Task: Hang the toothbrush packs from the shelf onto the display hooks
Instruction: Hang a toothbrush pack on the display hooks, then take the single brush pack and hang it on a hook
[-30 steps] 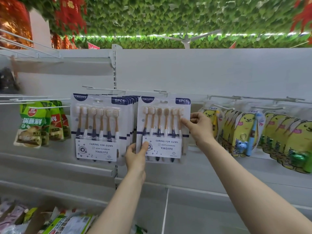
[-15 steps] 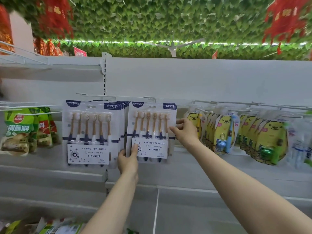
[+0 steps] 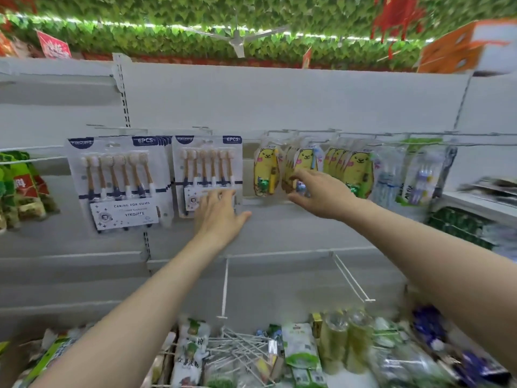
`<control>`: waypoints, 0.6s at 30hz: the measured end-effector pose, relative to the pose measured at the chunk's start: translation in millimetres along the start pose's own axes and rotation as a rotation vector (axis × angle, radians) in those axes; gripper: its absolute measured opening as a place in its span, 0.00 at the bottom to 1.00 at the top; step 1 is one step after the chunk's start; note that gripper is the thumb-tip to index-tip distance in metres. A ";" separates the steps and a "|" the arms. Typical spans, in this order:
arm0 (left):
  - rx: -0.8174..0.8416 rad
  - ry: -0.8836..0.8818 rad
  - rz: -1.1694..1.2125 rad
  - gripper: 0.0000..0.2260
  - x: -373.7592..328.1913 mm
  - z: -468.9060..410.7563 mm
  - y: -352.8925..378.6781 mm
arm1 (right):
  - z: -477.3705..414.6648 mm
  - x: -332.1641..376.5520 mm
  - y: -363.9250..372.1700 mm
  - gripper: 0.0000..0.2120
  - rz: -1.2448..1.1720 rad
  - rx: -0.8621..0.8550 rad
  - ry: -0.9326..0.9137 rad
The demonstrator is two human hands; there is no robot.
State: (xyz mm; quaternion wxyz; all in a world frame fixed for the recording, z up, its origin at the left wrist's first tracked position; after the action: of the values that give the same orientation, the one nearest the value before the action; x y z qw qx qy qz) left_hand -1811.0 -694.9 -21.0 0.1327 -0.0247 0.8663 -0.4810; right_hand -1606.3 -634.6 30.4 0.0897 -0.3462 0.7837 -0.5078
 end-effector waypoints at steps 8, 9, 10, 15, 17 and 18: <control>0.108 0.179 -0.052 0.29 -145.7 29.9 2.3 | 103.0 -86.6 -65.6 0.25 0.073 0.009 0.178; 0.118 0.204 -0.059 0.29 -167.6 33.4 5.2 | 115.4 -102.7 -75.8 0.25 0.080 0.000 0.197; 0.126 0.233 -0.070 0.29 -190.6 36.5 8.3 | 127.5 -120.1 -86.1 0.25 0.082 -0.012 0.215; 0.130 0.355 -0.071 0.28 -318.8 42.1 29.4 | 185.3 -224.9 -139.7 0.26 0.098 -0.052 0.308; 0.131 0.394 -0.051 0.29 -376.5 41.6 40.0 | 207.2 -270.0 -165.1 0.26 0.106 -0.068 0.338; 0.140 0.410 -0.039 0.29 -406.4 41.4 45.4 | 218.0 -293.8 -178.8 0.26 0.114 -0.073 0.356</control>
State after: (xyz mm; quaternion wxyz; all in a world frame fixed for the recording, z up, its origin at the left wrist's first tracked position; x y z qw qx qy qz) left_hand -1405.0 -635.5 3.8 -0.0540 0.0663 0.8391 -0.5373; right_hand -1199.6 -652.2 19.7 -0.0344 -0.2090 0.8235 -0.5263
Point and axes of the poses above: each hand's wrist, its own z-axis away from the middle knuckle, its own y-axis out of the palm, x = y × z, the point moved 7 cm from there along -z, towards the middle knuckle, and after that the axes turned 13 degrees about -z, right-handed, at the moved point
